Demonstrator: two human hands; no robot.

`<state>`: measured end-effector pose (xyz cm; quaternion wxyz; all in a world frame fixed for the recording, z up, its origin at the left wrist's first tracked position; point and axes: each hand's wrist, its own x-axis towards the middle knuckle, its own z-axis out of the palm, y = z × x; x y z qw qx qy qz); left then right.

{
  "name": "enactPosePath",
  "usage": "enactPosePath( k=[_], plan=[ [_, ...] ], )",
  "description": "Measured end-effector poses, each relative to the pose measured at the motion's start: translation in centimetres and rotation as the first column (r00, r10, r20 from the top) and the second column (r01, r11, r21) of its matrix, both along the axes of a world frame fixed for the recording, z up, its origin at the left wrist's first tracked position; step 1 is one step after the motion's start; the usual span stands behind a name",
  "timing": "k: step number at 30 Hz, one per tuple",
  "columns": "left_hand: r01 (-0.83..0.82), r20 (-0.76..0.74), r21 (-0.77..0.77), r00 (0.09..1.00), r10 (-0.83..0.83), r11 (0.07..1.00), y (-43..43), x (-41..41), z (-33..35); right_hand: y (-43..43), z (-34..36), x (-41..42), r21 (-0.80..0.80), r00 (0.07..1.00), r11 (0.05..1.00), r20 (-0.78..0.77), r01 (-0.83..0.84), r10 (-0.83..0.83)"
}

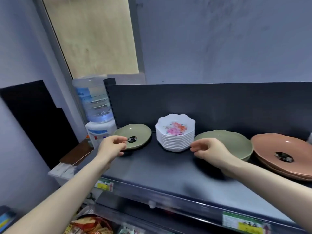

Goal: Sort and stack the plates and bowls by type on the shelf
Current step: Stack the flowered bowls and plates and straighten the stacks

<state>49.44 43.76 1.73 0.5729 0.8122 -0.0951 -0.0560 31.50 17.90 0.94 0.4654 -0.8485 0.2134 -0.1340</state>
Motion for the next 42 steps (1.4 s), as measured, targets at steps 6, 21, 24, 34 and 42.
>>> enactPosePath(
  k=[6, 21, 24, 34, 42],
  plan=[
    [-0.102, -0.044, -0.064, 0.994, 0.099, 0.993, 6.5, 6.3, -1.5, 9.3, -2.2, 7.5, 0.320, 0.996, 0.947, -0.079, -0.007, 0.034],
    [-0.044, -0.190, -0.112, 0.982, 0.022, 0.993, 7.4, 10.9, -3.7, 13.8, -5.7, 23.4, 0.639, 0.923, 0.671, -0.192, 0.375, -0.333],
    [-0.034, -0.125, -0.005, 0.992, 0.033, 0.999, 8.0, 11.6, -3.3, 14.2, -5.2, 22.8, 0.604, 0.934, 0.715, -0.174, 0.352, -0.313],
    [0.315, -0.314, -0.238, 0.870, -0.380, 0.919, 6.0, 5.9, 1.6, 10.9, 2.0, 8.9, 0.636, 0.990, 0.764, -0.004, 0.110, -0.140],
    [0.450, -0.408, -0.541, 0.598, -0.690, 0.710, -4.7, -3.6, 5.6, 0.9, 5.0, -2.5, 0.543, 0.920, 0.787, 0.063, 0.294, -0.387]
  ],
)
